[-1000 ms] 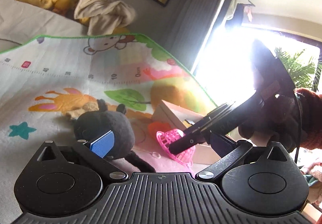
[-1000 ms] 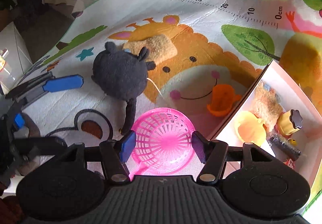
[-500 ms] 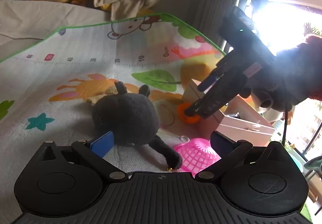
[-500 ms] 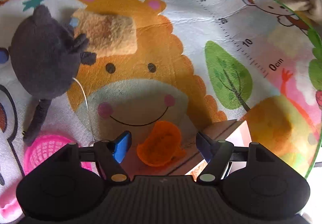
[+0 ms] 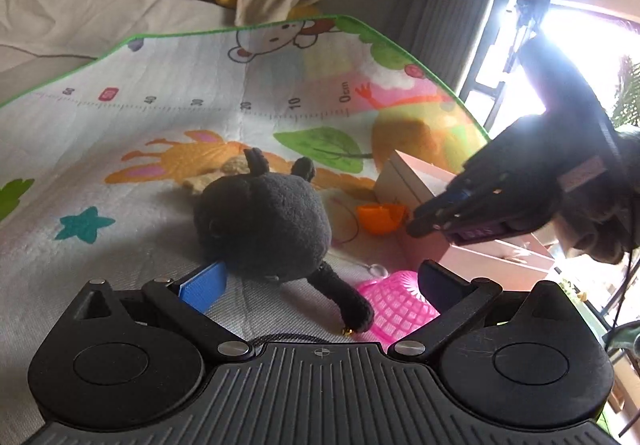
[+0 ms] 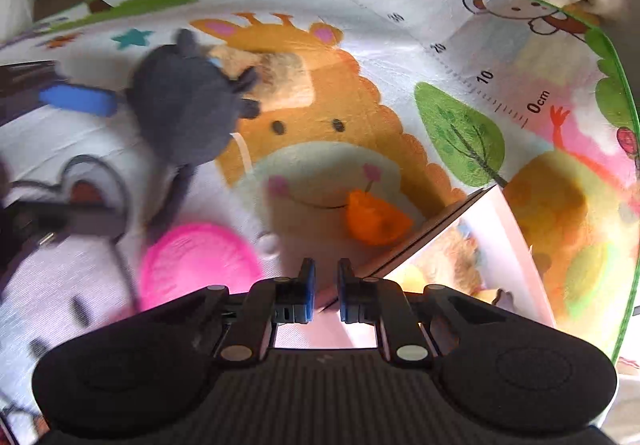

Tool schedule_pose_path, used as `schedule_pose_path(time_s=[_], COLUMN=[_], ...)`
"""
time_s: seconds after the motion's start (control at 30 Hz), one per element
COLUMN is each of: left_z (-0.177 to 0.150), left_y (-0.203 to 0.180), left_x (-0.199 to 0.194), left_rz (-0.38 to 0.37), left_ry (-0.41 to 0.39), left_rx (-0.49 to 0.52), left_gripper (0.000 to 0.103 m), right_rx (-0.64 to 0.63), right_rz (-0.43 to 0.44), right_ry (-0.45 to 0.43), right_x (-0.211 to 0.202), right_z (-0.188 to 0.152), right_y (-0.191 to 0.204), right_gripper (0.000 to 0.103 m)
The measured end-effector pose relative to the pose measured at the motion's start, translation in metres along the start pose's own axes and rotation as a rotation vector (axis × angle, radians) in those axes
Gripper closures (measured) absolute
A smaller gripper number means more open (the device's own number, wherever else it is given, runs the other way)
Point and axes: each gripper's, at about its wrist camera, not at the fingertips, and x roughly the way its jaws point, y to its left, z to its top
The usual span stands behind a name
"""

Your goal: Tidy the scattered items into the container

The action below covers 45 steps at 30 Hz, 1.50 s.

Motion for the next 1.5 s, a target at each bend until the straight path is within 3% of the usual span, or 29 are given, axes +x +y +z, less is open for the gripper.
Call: schedule_pose_path(time_s=[0.3,0.4,0.47,0.53,0.57,0.83,1.1,1.2,1.27,1.5], left_z=[0.000,0.001,0.000,0.000,-0.001,-0.002,-0.001,-0.002,-0.002,-0.002], left_y=[-0.007,-0.011,-0.015,-0.019,-0.020,-0.015,-0.006,-0.005,-0.005,-0.002], left_x=[0.000,0.001,0.003,0.005,0.005,0.005,0.009,0.008,0.008,0.006], left_rz=[0.060,0.072,0.075,0.086,0.090,0.127,0.068,0.055,0.049,0.051], left_ry=[0.004,0.019,0.032,0.039,0.037,0.039,0.072,0.068,0.065,0.051], left_rx=[0.025,0.048,0.068,0.084,0.089,0.049,0.011,0.000,0.002,-0.027], left_gripper=[0.000,0.000,0.000,0.000,0.000,0.000,0.000,0.000,0.000,0.000], right_rx=[0.135,0.141,0.130,0.103,0.083,0.037,0.065,0.134,0.129,0.161], right_rz=[0.132,0.103,0.065,0.025,0.001,0.015,-0.005,0.035,0.057,0.153], right_ry=[-0.049,-0.086,-0.105,-0.132,-0.138,0.028,0.163,0.174,0.153,-0.033], right_x=[-0.058,-0.066,-0.066,-0.063,-0.058,0.033,0.098,0.095,0.084,-0.002], right_z=[-0.064,-0.080,-0.073,-0.056,-0.044,0.042,0.063,0.061,0.055,0.012], right_y=[0.012,0.017,0.013,0.003,-0.002,-0.029,-0.046,-0.058,-0.053,-0.035], right_gripper=[0.092,0.090,0.081,0.054,0.051,0.046,0.041,0.063,0.091,0.095])
